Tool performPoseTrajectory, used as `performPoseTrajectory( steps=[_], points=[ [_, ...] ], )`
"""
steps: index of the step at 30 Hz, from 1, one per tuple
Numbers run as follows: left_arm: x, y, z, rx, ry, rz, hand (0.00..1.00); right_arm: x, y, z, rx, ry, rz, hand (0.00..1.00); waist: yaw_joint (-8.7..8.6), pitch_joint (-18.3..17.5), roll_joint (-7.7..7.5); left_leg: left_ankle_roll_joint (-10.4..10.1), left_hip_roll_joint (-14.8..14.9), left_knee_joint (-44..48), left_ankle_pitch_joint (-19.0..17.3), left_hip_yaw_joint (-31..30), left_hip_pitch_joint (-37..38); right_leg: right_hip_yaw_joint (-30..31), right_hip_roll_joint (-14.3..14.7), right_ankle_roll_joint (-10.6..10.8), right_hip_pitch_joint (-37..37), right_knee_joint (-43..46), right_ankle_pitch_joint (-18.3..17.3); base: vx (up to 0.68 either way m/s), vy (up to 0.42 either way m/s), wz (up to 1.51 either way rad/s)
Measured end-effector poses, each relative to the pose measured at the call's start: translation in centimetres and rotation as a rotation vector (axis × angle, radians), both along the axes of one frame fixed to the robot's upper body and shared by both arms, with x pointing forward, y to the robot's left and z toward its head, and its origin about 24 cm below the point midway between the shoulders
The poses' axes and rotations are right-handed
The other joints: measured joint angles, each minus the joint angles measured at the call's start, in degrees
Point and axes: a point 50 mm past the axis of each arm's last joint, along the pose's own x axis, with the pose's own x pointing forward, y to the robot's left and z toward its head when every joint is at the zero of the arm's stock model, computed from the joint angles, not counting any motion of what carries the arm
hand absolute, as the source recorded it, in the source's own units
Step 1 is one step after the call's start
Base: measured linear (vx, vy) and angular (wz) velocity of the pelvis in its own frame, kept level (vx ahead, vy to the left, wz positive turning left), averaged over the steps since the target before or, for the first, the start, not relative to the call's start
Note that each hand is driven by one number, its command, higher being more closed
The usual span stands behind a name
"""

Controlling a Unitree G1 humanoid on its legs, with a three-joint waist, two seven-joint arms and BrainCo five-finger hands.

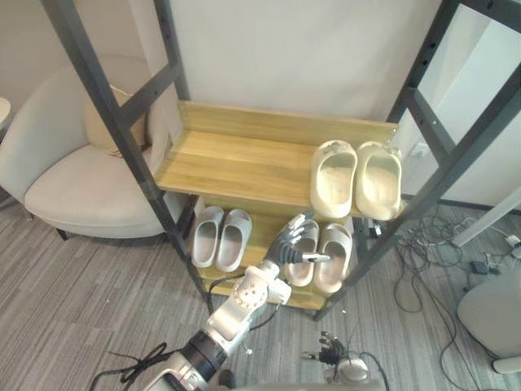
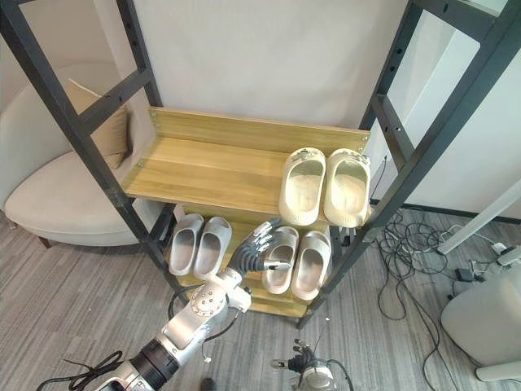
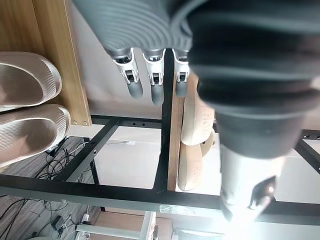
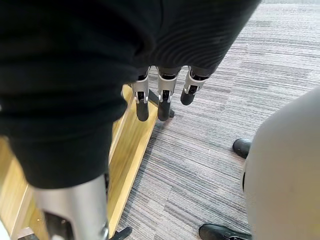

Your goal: Organize the slippers on the shoe rack

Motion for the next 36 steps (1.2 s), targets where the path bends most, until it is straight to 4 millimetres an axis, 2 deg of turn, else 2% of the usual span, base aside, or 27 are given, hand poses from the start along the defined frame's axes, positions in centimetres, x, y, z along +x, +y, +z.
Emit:
performPoseTrajectory(
  steps=[10, 21, 25, 32, 36],
  points=[
    [1.0, -0.6, 0.9, 0.016, -0.04, -0.001, 0.0, 0.0, -0.2, 0.0, -0.002, -0.002, -0.024, 0.0, -0.63, -0.03, 0.03, -0.08, -0.19, 0.02, -0.02, 0.1, 0.07, -0.62, 0.22, 0.15, 1.13, -1.54, 0.32, 0.02, -0.015, 0.02],
    [1.1, -0.5, 0.7, 0.021, -0.033, 0.003, 0.0, 0.1, -0.1, 0.0, 0.0, -0.004, -0.025, 0.0, -0.88, -0.02, 0.05, -0.06, -0.16, -0.01, 0.0, 0.11, 0.15, -0.58, 0.17, 0.04, 1.14, -1.55, 0.8, -0.05, 0.006, 0.0],
    [1.2, -0.3, 0.0, 0.042, -0.006, 0.012, 0.0, 0.1, 0.1, 0.0, 0.006, -0.004, -0.026, 0.0, -0.89, -0.02, 0.05, -0.07, -0.16, -0.01, -0.01, 0.04, 0.15, -0.6, 0.19, 0.04, 1.13, -1.55, 0.8, -0.01, 0.0, 0.0],
    [2.3, 1.7, 0.5, 0.01, -0.005, 0.108, 0.0, 0.1, 0.1, 0.0, 0.007, -0.005, -0.024, 0.0, -0.73, 0.03, 0.13, -0.1, -0.23, 0.01, -0.04, -0.01, 0.07, -0.78, 0.2, 0.07, 1.27, -1.8, 0.78, 0.0, 0.0, 0.0],
    [1.5, 3.2, 1.4, -0.07, -0.013, 0.144, 0.0, 0.1, 0.1, 0.0, 0.007, -0.004, -0.022, 0.0, -0.54, 0.06, 0.24, -0.09, -0.25, 0.01, -0.04, -0.54, 0.07, -1.09, 0.2, 0.08, 1.43, -1.79, 0.76, 0.0, -0.001, 0.03]
  ],
)
